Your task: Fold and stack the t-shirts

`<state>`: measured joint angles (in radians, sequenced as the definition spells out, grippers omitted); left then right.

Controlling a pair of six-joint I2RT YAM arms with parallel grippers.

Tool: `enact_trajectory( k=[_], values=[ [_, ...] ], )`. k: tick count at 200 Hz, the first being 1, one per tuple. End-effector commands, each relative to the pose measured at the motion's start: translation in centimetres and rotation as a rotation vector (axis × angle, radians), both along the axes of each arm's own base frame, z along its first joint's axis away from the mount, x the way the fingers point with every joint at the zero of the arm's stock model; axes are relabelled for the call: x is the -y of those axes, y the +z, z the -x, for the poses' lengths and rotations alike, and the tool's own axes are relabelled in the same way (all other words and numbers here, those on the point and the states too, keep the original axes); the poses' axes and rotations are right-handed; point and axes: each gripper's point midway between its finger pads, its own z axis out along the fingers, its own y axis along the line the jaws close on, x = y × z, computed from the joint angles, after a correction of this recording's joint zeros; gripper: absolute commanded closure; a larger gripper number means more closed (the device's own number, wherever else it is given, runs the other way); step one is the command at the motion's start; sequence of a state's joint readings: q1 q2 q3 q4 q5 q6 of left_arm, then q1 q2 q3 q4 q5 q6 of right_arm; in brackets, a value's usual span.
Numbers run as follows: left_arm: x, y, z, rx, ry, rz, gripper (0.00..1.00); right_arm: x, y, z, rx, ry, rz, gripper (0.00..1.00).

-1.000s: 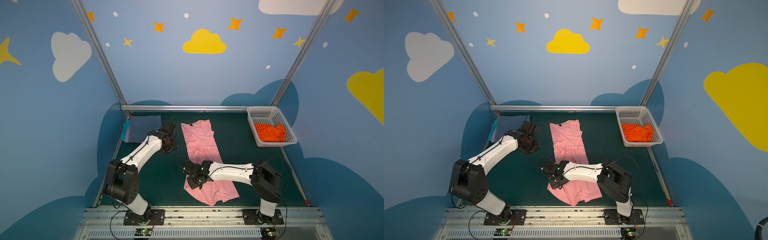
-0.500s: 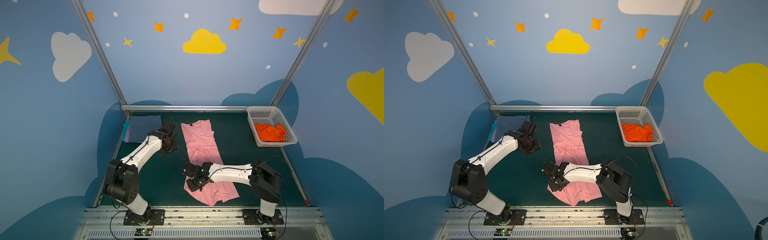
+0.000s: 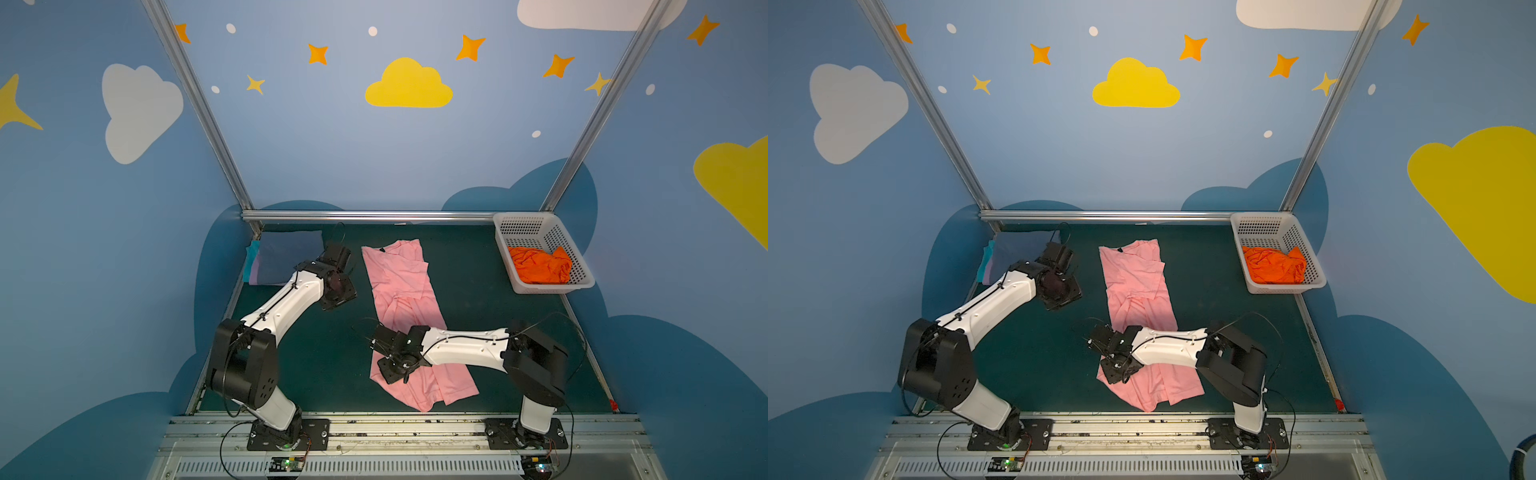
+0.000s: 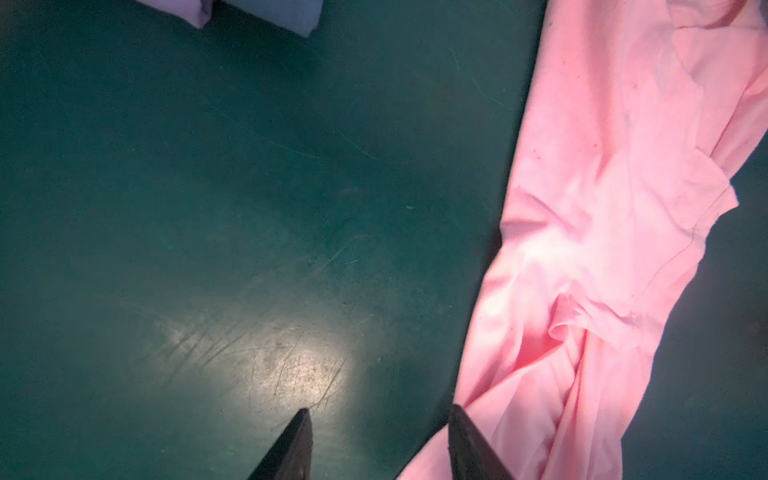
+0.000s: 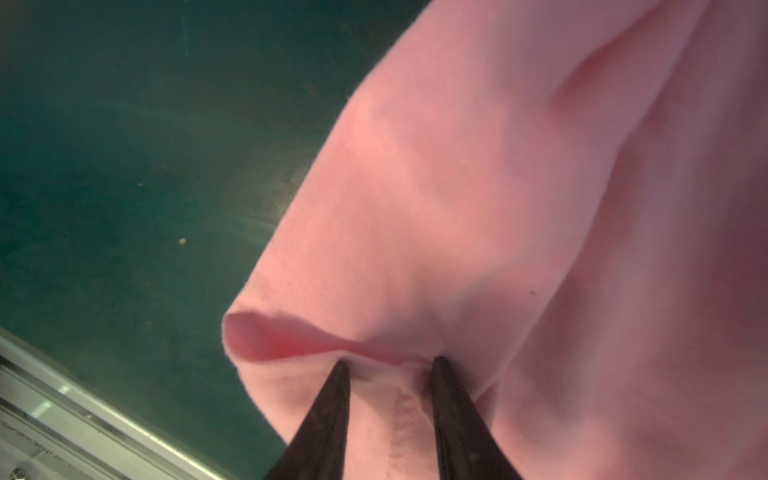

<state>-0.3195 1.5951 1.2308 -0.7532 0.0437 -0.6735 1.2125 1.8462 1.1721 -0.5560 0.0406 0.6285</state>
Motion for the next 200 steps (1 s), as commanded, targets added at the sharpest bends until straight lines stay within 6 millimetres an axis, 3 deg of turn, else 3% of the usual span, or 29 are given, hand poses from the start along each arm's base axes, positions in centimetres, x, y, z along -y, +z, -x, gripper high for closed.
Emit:
enact_trajectory(
  k=[1, 33, 88, 116, 135, 146, 166, 200],
  values=[
    [0.1, 0.0, -0.1, -0.003, 0.002, 0.007, 0.47, 0.9, 1.4, -0.5, 0.039, 0.005, 0.01, 0.65],
    [0.2, -0.1, -0.2, -0.008, 0.0, 0.011, 0.47, 1.2, 2.3, -1.3, 0.075, 0.024, 0.021, 0.64],
    [0.3, -0.3, -0.2, -0.017, -0.006, 0.013, 0.47, 1.2, 0.0, 0.1, 0.008, 0.051, 0.041, 0.67],
    [0.3, -0.4, -0.2, -0.018, -0.003, 0.012, 0.47, 0.7, -0.2, 0.7, 0.001, 0.068, 0.04, 0.81],
    [0.3, -0.4, -0.3, -0.02, -0.002, 0.014, 0.47, 0.7, 0.0, 0.9, 0.004, 0.065, 0.041, 1.0],
    [0.4, -0.5, -0.3, -0.021, -0.003, 0.014, 0.47, 1.0, 0.1, 0.9, 0.007, 0.052, 0.048, 1.0],
    [0.5, -0.5, -0.4, -0.02, -0.004, 0.016, 0.47, 1.5, 1.0, 0.8, 0.014, 0.025, 0.037, 1.0],
    [0.6, -0.8, -1.2, -0.017, -0.003, 0.012, 0.47, 2.8, 5.0, 1.2, 0.04, -0.062, -0.052, 1.0]
  ],
)
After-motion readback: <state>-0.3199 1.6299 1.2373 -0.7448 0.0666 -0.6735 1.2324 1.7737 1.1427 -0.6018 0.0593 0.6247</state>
